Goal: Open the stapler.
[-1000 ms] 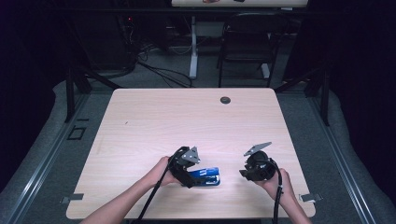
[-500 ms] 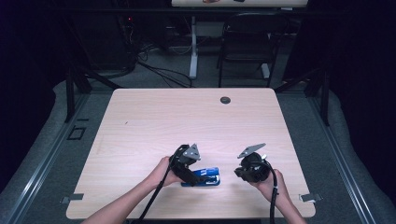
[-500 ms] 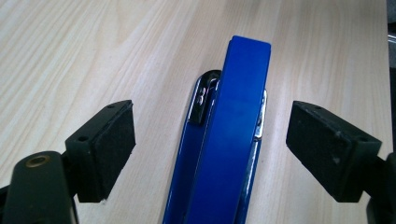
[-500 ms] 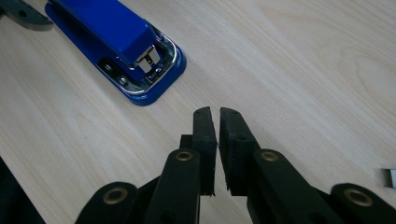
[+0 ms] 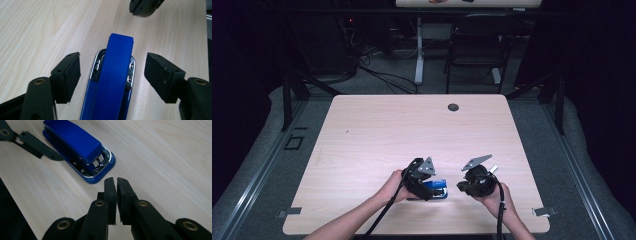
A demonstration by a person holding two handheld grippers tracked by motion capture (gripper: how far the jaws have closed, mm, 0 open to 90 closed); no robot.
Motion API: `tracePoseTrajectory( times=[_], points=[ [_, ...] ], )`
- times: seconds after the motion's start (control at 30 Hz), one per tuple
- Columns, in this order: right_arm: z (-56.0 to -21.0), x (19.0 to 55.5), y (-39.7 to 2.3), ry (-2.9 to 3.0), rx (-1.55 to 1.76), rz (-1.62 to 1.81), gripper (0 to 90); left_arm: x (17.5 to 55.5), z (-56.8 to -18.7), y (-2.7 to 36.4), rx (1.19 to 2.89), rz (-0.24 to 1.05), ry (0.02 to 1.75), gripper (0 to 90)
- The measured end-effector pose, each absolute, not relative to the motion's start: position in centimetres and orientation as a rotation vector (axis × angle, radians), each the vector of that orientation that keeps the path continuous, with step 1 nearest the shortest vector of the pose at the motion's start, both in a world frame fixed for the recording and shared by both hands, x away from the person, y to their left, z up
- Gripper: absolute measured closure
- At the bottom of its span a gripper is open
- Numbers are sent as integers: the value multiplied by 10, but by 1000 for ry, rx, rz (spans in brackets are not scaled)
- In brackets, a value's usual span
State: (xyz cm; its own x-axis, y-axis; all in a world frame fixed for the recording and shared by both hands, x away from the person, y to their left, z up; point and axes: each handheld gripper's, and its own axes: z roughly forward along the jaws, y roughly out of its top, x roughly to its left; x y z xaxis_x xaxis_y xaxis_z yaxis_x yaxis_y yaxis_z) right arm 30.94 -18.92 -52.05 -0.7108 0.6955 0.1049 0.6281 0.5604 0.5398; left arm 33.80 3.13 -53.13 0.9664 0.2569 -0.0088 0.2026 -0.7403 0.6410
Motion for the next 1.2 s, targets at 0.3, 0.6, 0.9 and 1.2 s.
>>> tracePoseTrajectory(
  times=[0.3,0.6,0.9,1.2],
  points=[
    [-527,306,-169,2701,1119,842,867,338,-533,20,2432,104,275,443],
    [-529,300,-174,2683,1158,829,867,338,-537,6,2472,127,236,539],
    [-530,298,-175,2678,1163,829,891,337,-536,7,2470,177,195,627],
    [-530,302,-172,2677,1151,842,900,337,-527,17,2415,156,179,637]
  ],
)
